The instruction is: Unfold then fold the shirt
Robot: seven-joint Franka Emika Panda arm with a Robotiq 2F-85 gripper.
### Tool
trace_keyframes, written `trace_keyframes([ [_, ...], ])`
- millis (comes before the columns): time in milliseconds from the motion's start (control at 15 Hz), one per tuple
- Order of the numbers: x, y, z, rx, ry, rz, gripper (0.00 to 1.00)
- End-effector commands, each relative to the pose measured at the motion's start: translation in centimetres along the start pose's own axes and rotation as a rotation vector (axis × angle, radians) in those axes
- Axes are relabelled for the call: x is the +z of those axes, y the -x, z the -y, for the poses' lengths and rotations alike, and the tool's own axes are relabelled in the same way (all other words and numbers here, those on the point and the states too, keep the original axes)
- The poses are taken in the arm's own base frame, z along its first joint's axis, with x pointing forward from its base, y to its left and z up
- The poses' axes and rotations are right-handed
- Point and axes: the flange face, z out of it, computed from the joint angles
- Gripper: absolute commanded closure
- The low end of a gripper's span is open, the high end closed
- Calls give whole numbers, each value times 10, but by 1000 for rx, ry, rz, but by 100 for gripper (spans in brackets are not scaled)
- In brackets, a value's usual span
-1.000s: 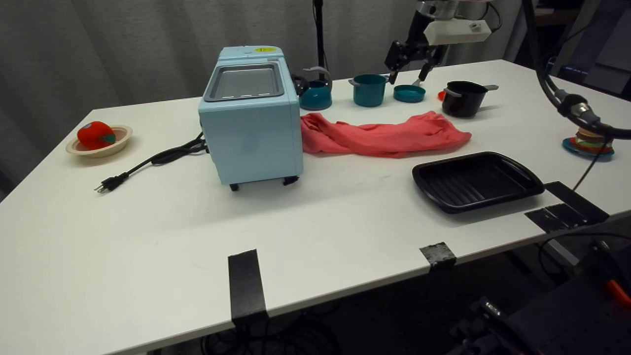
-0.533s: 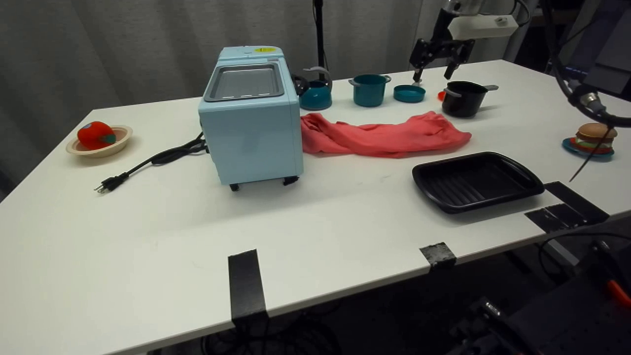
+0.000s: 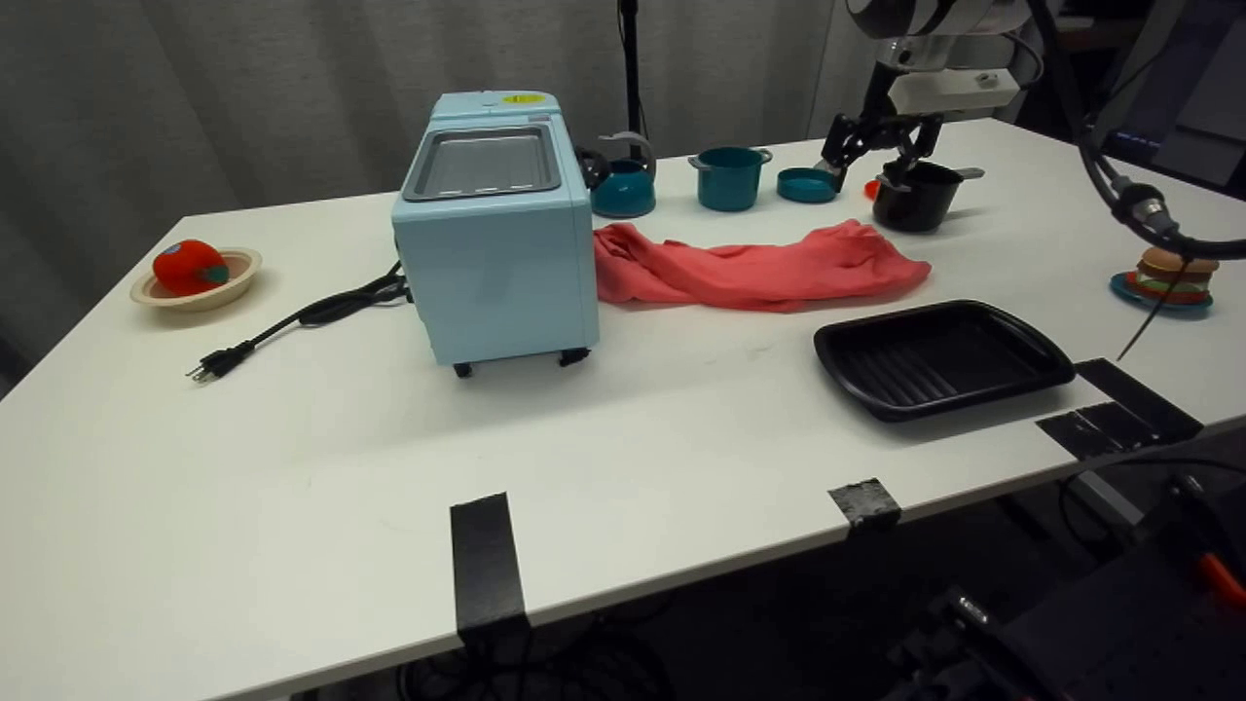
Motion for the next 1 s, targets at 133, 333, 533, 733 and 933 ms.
trace_keyframes([
  [133, 48, -14, -11, 35, 22, 113, 0],
  [333, 69, -13, -15, 47, 30, 167, 0],
  [533, 87, -13, -18, 53, 41, 197, 0],
  [733, 97, -17, -17, 62, 45, 210, 16],
  [933, 94, -24, -13, 59, 36, 206, 42],
])
